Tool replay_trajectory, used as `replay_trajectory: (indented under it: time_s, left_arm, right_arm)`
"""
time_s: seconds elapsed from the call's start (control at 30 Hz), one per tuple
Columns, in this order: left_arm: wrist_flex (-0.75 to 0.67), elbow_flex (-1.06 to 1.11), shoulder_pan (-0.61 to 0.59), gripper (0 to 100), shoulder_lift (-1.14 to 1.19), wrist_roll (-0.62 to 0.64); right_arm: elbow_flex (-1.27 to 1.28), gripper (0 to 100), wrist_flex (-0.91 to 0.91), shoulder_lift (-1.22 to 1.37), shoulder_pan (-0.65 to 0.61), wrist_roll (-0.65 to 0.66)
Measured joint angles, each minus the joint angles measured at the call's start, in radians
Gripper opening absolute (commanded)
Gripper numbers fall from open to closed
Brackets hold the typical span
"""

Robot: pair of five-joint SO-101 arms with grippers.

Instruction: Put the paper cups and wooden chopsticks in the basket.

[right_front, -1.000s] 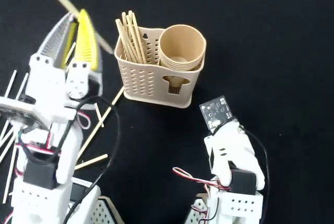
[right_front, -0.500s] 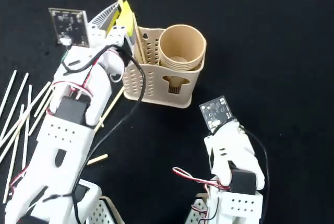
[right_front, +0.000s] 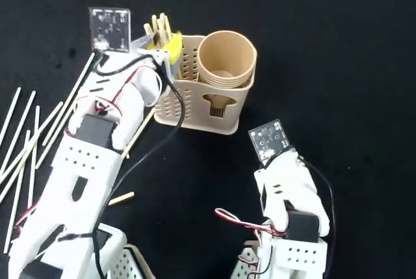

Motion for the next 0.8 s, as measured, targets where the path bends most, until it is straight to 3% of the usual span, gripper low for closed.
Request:
replay_trajectory:
  time_s: [0.2,0.33,0.57,0.8]
  left_arm:
    - [0.468,-0.275,-0.003,22,0.026,-0.046]
    - [0.675,-0.39,-0.109,22,0.078,-0.112]
    - [0.783,-0.439,-0.387,22,0.261,-0.229]
    - [0.798,-0.439,-0.473,22,0.52,-0.445]
  right_arm:
    - [0.0,8.2,0.0,0.0,0.0,0.0]
    - [0.0,8.2,0.0,0.0,0.0,0.0]
    - [0.0,8.2,0.0,0.0,0.0,0.0]
    - [0.0,8.2,0.0,0.0,0.0,0.0]
